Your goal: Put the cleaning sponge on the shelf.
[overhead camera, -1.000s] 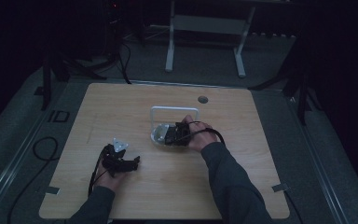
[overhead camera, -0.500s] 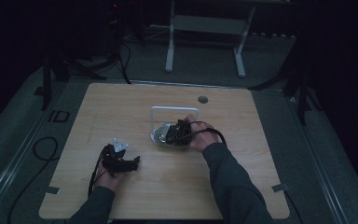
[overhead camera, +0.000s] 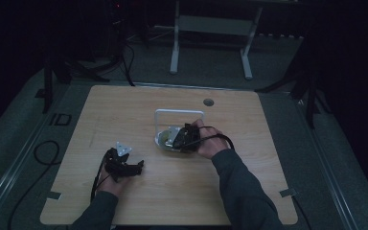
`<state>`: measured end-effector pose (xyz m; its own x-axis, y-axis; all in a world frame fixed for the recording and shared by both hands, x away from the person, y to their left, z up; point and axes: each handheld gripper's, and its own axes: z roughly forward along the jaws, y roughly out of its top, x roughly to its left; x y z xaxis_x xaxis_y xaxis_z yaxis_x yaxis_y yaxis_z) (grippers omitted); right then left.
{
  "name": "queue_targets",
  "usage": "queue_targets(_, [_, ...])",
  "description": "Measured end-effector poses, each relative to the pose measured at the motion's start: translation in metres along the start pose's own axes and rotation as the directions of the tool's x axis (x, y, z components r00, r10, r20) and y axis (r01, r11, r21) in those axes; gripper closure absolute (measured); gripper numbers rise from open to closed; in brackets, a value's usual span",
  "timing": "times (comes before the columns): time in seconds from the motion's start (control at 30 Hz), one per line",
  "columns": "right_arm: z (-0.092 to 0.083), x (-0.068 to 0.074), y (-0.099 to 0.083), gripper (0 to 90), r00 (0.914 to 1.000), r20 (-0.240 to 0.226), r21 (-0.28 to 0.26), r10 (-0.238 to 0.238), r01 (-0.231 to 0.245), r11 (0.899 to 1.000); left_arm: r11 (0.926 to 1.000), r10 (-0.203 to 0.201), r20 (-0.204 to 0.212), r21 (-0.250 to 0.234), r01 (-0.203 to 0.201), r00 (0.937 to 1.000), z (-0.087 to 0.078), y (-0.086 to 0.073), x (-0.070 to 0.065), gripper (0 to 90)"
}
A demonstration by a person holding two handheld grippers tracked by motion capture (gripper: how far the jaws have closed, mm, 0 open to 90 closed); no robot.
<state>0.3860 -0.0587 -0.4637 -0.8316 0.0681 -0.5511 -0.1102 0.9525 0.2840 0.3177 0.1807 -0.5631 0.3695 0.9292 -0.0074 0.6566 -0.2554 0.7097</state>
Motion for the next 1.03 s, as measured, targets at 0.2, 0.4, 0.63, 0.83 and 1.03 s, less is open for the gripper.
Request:
queue_targets(0.2, [-0.009, 0.000, -0.007, 51.8, 0.9978, -0.033, -0.041, 0.058, -0.059, 0.997, 1.0000, 0.000, 0.001, 0.000, 0.000, 1.0000, 0.000, 0.000, 0.000, 13.1])
queue_targets(0.4, [-0.018, 0.002, -0.014, 52.5, 0.9843, -0.075, -0.091, 0.160, -0.167, 0.982, 1.0000, 0.000, 0.000, 0.000, 0.000, 1.0000, 0.000, 0.000, 0.000, 13.1])
queue_targets(0.63, [-0.026, 0.003, -0.023, 53.5, 0.9479, -0.157, -0.120, 0.277, -0.297, 0.947, 1.0000, -0.001, 0.001, 0.000, 0.001, 1.0000, 0.000, 0.000, 0.000, 13.1])
queue_targets(0.83, [-0.032, 0.006, -0.031, 53.3, 0.9047, -0.207, -0.128, 0.372, -0.402, 0.906, 1.0000, -0.002, 0.001, 0.000, 0.002, 1.0000, 0.000, 0.000, 0.000, 13.1])
queue_targets(1.03, [-0.039, 0.015, -0.038, 50.1, 0.8832, -0.227, -0.147, 0.410, -0.448, 0.882, 1.0000, -0.001, 0.001, 0.001, 0.001, 1.0000, 0.000, 0.000, 0.000, 13.0])
